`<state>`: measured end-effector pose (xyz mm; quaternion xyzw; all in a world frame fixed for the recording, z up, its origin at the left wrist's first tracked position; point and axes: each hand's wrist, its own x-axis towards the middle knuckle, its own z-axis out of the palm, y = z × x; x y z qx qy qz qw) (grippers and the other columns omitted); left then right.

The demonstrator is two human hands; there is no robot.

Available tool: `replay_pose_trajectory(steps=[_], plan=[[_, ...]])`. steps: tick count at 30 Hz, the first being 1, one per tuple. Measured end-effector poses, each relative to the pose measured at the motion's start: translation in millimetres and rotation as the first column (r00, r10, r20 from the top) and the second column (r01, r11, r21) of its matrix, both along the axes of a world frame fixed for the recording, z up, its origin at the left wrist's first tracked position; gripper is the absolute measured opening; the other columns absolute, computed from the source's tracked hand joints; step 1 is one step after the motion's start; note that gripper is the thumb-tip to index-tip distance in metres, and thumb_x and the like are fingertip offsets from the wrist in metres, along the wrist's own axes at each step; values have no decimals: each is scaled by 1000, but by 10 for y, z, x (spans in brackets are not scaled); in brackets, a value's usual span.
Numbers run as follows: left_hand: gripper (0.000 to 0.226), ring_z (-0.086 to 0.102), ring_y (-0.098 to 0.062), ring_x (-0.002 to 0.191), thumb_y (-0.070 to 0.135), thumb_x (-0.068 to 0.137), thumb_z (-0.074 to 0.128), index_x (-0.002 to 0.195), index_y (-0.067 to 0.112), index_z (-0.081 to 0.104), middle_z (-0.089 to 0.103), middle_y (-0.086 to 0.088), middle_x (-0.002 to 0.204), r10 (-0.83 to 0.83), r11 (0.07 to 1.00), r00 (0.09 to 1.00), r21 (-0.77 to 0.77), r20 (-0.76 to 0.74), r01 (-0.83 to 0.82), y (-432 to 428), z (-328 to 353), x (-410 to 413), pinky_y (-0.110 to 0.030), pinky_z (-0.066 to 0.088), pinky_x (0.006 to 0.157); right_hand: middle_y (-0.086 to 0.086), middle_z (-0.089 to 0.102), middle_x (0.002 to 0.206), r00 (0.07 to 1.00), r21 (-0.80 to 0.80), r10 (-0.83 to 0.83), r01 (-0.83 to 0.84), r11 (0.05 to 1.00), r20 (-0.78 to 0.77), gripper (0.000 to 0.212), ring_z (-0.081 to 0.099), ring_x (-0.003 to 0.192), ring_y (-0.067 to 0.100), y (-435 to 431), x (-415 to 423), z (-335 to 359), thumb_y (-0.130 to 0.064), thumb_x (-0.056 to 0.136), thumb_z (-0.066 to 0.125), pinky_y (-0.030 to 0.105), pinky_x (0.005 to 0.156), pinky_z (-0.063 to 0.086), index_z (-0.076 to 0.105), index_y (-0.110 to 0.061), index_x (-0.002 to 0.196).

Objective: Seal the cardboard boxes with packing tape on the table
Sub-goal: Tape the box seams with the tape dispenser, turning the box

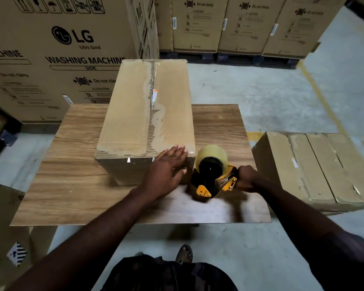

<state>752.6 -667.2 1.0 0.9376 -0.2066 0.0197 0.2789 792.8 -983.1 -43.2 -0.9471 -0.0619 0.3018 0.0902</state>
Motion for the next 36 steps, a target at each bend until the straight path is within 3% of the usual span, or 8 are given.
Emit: replay_pose_trajectory(steps=[3,6,12,14,19,23,29,36], plan=[[60,32,-17,148,29,91,58,148,15,49,42,-1,156,2,1000,1000,-1,4,-2,6,1,-2,-28,15,120,9,66,69,924,197,-374,381,903,-75,34,67,67,22,60,-239,-218,-46,79,66,35,65,48,63,-16,64],[60,30,-16,149,29,92,59,149,16,47,40,0,157,-1,1000,1000,1,-6,1,11,11,0,-25,11,120,14,58,61,602,419,-708,788,451,-370,21,52,48,24,108,-376,-511,-19,80,72,32,50,40,64,-5,66],[61,29,-17,149,30,92,56,150,15,46,39,-1,158,-10,1000,1000,11,-3,10,14,34,-3,-25,10,120,7,44,66,316,419,-560,906,-62,-766,18,44,50,19,271,-447,-795,-14,91,64,29,46,40,58,-7,76],[61,28,-17,149,28,93,58,151,14,45,38,-1,158,-10,1000,1000,10,0,10,14,41,-5,-24,9,120,13,69,88,355,444,-626,896,16,-695,27,63,66,25,278,-426,-798,-29,95,68,32,55,53,69,-2,102],[61,28,-16,149,31,92,56,150,15,46,38,-1,158,-11,1000,1000,-5,5,11,11,9,6,-19,6,119,8,72,76,918,57,-250,280,958,-309,56,71,68,23,389,-399,-351,-71,95,46,33,71,56,59,-17,85],[60,28,-13,147,32,92,57,149,15,48,40,-1,157,-6,1000,999,-5,35,6,16,-32,3,-15,3,118,6,72,99,859,674,-492,281,683,141,34,67,95,27,922,-316,-227,-39,105,48,38,86,52,66,-10,101],[60,25,-10,147,33,92,57,149,15,47,40,-2,157,-19,1000,999,17,48,18,38,-42,5,-13,2,118,-3,50,151,617,936,-749,352,-12,-242,49,45,141,11,1947,-422,-373,-51,105,36,31,119,34,47,-29,147],[63,23,-5,147,43,92,46,149,17,47,40,0,157,-8,1000,999,-1,45,8,38,-61,0,-15,4,119,4,52,151,552,934,-831,258,249,69,53,52,135,20,2091,-467,-565,-20,106,42,47,107,45,30,-43,153]])
